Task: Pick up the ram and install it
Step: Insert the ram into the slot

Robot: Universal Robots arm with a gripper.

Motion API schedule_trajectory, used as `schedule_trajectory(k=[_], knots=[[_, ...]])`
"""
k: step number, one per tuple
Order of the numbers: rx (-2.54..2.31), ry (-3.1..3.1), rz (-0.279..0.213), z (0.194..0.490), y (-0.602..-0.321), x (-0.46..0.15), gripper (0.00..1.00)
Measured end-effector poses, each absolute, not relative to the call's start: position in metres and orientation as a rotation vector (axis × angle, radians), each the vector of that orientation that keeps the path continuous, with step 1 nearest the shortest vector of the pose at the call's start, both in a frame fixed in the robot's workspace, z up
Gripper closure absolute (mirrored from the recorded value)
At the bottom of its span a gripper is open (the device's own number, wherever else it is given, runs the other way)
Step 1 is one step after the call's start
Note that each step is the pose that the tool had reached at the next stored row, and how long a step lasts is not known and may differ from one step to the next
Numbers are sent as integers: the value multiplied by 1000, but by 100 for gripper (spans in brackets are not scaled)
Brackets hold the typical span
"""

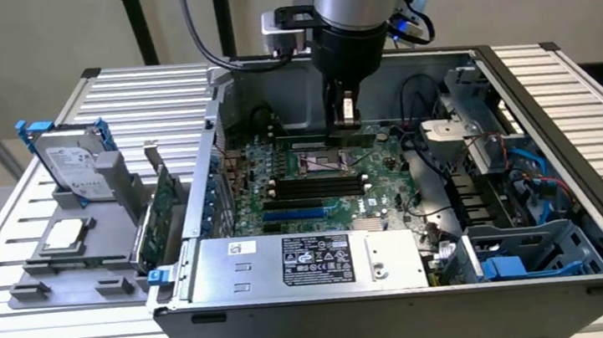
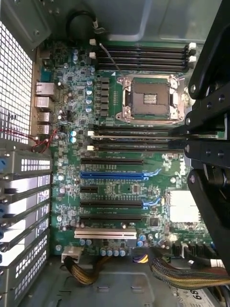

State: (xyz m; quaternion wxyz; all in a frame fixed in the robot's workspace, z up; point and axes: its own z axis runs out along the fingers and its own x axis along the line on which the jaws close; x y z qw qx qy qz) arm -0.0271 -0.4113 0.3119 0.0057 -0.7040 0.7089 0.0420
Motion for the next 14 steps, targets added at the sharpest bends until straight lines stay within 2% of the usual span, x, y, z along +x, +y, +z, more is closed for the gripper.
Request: schedule_trajectory(k=[14], knots=[[-2204,2219,131,287,-413,-28,87]])
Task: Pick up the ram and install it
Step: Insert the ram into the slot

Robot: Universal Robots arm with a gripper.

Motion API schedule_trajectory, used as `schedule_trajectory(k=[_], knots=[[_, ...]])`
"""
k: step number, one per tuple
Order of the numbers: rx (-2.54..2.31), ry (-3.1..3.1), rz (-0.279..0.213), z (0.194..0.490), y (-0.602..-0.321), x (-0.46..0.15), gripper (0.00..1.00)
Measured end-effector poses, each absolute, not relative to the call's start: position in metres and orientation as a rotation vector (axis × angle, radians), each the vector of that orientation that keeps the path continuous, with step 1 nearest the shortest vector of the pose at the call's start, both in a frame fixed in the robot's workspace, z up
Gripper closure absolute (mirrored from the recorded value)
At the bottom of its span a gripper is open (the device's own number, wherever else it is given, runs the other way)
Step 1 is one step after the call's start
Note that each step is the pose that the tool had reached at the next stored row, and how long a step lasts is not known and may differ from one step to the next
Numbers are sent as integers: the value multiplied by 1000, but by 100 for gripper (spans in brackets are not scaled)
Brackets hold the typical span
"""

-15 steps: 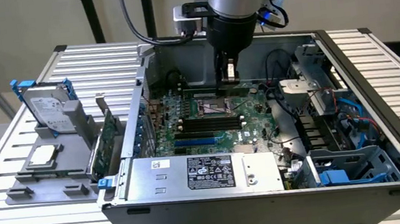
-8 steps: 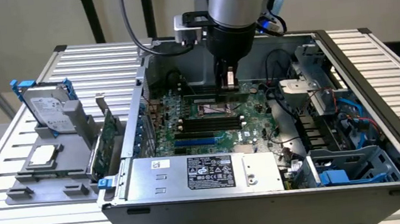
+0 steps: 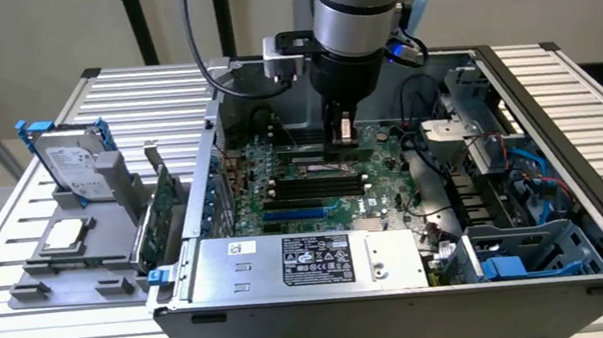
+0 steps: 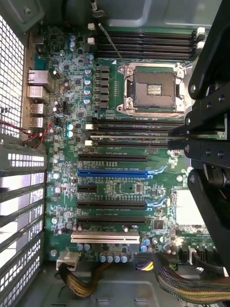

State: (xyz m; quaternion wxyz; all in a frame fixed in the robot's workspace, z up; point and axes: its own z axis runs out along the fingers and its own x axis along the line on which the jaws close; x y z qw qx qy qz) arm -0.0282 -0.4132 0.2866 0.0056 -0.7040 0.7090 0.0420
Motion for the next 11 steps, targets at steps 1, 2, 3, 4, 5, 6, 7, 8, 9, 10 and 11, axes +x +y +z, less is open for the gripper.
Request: schedule_trajectory(k=[1,2,3,4,5,6,7,8,9,10,11], knots=[[-2204,2220,131,285,-413,-29,87],[-2204,2219,131,283,-413,-30,87],[-2204,2219,131,281,-413,-32,87],[-2204,2219,131,279,-413,-34,87],[-2203,2219,130,277,-413,-36,87],[-2203,2218,128,276,-413,-38,87],[-2202,2217,126,274,-413,-39,87],[-2201,2215,123,272,-413,-40,87],[-2199,2213,118,271,-413,-41,87],[-2198,2211,113,270,-413,-41,87],[-2197,2209,108,268,-413,-41,87]])
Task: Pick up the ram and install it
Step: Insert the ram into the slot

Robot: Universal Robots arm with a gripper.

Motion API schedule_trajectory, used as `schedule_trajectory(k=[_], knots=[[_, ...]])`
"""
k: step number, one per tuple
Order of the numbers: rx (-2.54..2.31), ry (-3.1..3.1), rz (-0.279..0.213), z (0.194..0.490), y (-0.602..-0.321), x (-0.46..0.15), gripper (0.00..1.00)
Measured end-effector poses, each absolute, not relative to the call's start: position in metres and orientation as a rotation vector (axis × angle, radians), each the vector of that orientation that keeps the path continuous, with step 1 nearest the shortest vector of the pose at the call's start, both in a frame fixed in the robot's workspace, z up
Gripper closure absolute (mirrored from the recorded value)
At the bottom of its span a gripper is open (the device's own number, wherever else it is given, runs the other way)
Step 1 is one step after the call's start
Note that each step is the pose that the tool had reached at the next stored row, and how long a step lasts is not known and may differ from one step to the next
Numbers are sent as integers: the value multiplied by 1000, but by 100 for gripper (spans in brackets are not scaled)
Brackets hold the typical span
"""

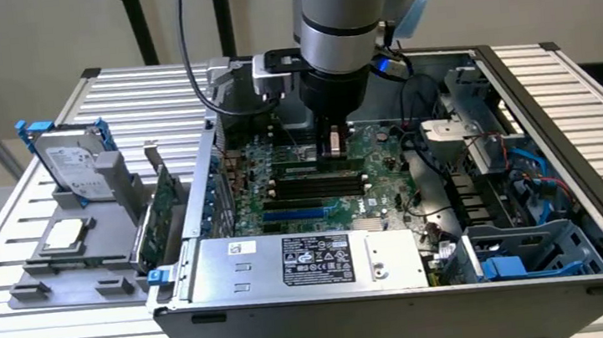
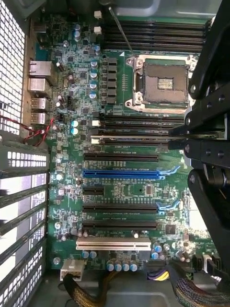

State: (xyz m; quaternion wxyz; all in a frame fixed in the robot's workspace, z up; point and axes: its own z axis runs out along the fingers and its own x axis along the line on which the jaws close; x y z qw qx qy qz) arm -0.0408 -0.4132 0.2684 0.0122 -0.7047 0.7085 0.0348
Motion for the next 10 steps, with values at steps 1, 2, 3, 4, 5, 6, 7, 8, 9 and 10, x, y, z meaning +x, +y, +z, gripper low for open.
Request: schedule_trajectory(k=[1,2,3,4,5,6,7,8,9,10], knots=[[-2196,2207,104,267,-413,-41,87],[-2195,2206,102,265,-413,-41,87],[-2194,2205,100,263,-413,-41,87],[-2194,2205,99,261,-413,-41,87],[-2194,2204,99,260,-413,-41,87],[-2193,2204,98,258,-413,-41,87],[-2193,2204,98,256,-413,-41,87],[-2194,2204,98,254,-413,-41,87],[-2194,2204,98,252,-413,-41,87],[-2194,2205,97,250,-412,-41,87]])
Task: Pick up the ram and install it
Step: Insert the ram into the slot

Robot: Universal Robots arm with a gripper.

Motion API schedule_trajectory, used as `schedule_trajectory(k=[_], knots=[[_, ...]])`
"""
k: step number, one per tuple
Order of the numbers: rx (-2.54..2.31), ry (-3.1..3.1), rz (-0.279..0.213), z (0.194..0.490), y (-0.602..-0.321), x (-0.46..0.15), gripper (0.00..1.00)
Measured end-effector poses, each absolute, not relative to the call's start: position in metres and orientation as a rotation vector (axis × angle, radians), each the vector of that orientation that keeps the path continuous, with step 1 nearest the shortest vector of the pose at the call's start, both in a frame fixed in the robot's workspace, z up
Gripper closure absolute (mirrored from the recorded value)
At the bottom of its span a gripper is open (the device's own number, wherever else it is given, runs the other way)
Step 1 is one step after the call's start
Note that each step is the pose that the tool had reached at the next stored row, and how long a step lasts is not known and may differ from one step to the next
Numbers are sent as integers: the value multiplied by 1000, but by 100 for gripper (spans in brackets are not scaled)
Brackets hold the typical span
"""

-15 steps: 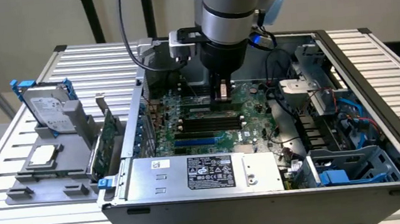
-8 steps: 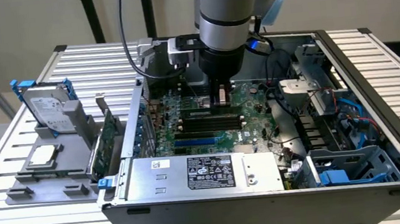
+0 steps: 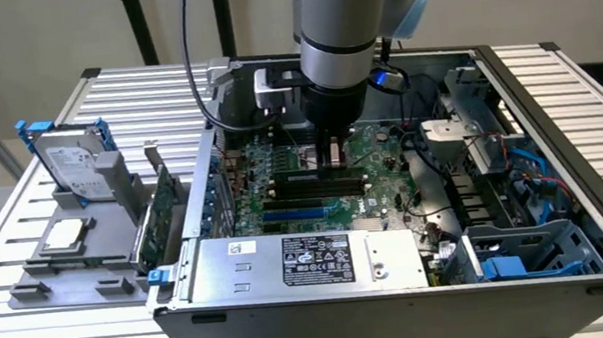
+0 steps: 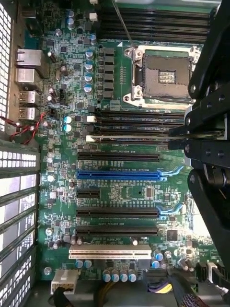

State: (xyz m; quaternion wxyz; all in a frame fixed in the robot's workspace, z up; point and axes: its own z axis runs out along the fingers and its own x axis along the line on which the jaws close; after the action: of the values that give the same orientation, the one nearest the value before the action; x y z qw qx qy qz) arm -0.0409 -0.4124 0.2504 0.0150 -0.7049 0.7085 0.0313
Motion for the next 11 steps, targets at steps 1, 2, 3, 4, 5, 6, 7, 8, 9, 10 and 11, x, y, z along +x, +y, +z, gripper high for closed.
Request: schedule_trajectory(k=[1,2,3,4,5,6,7,8,9,10,11], knots=[[-2194,2205,97,249,-412,-41,87],[-2194,2205,96,247,-411,-41,87],[-2194,2205,96,245,-411,-41,87],[-2195,2206,94,243,-411,-41,87],[-2197,2207,91,241,-410,-40,87],[-2198,2209,88,240,-410,-40,87],[-2201,2212,83,239,-409,-40,87],[-2204,2215,76,238,-409,-40,87],[-2207,2219,69,237,-408,-40,87],[-2208,2220,66,237,-408,-40,87],[-2209,2221,65,237,-408,-39,87]])
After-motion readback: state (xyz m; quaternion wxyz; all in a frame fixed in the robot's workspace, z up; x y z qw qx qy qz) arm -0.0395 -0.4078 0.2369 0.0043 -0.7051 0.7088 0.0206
